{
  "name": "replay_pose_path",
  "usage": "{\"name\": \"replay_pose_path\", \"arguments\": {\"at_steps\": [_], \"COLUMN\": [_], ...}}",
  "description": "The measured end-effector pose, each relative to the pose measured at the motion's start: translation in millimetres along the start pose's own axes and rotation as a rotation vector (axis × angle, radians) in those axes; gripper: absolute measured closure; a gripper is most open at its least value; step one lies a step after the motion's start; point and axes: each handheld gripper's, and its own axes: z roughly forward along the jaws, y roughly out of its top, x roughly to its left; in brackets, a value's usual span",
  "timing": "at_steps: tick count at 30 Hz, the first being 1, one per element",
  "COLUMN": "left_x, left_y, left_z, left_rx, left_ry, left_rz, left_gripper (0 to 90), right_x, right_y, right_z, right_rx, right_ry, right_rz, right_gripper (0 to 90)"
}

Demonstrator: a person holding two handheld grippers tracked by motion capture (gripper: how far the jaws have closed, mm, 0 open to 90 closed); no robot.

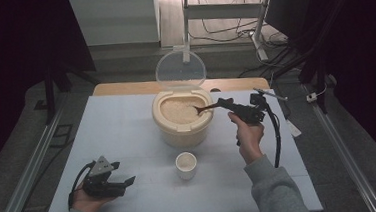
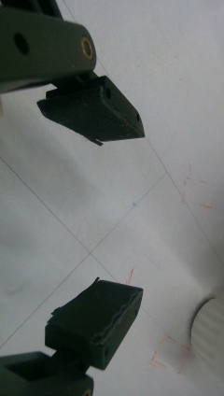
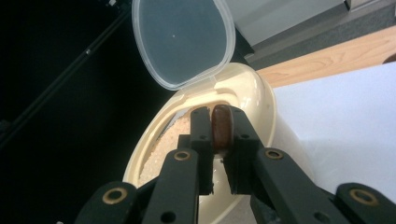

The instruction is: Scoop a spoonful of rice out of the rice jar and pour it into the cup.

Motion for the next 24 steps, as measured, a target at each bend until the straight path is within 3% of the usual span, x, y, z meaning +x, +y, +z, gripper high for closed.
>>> {"name": "replay_pose_path", "arguments": {"at_steps": [20,24], "left_x": [-0.3,-0.6], "left_y": [0.1,0.1], "left_z": [0.1,0.5], "left_rx": [0.000,0.001], "left_ry": [0.000,0.000], "left_rz": [0.005,0.005], "left_gripper": [20.4,20.4], "right_x": [-14.6,-16.4], "right_y": [2.5,2.8], "right_z": [-7.6,-10.1], "right_rx": [-0.040,-0.045], "right_ry": [0.075,0.081], "right_rz": [0.188,0.202], "right_gripper": [82.4,82.4]}}
